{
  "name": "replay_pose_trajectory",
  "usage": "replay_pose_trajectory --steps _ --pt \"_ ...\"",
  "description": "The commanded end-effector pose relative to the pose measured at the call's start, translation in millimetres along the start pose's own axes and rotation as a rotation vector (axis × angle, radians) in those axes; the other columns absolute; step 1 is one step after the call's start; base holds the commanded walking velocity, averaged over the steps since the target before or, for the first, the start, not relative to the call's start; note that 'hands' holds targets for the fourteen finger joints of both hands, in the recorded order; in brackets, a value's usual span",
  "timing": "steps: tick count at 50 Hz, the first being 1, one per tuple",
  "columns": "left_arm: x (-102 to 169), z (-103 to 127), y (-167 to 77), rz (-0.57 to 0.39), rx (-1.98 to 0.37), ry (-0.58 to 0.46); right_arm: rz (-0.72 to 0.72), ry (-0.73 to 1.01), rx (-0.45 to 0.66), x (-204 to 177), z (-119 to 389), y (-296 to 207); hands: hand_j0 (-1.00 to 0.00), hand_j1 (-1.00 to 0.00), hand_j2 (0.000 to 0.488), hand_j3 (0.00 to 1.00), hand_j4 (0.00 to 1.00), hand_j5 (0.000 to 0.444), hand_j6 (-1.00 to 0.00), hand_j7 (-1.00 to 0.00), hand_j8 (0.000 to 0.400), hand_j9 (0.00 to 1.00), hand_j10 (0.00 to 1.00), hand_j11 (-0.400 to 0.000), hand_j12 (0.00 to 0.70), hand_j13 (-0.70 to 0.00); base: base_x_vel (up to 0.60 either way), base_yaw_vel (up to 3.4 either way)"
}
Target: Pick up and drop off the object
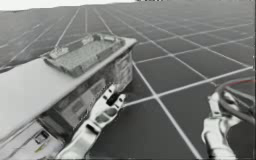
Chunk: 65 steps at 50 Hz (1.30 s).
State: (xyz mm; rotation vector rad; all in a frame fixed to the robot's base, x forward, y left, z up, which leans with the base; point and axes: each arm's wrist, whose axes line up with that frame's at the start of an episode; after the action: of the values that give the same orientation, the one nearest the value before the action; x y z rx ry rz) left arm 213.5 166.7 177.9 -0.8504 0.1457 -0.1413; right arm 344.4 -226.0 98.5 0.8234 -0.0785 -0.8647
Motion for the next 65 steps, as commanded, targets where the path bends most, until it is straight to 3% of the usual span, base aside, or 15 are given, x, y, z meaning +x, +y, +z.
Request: replay_pose_trajectory --steps 1,65 --pt "-0.6 -0.1 -4.2 0.001 0.016 0.001 0.004 0.015 0.009 -0.7 -3.4 -1.7 0.00 0.00 0.000 1.00 1.00 0.000 0.00 0.00 0.000 1.00 1.00 -0.400 0.000 -0.700 0.21 1.70" --pt "-0.6 -0.1 -4.2 0.001 0.016 0.001 0.004 0.015 0.009 -0.7 -3.4 -1.7 0.00 0.00 0.000 1.00 1.00 0.000 0.00 0.00 0.000 1.00 1.00 -0.400 0.000 -0.700 0.27 0.54"
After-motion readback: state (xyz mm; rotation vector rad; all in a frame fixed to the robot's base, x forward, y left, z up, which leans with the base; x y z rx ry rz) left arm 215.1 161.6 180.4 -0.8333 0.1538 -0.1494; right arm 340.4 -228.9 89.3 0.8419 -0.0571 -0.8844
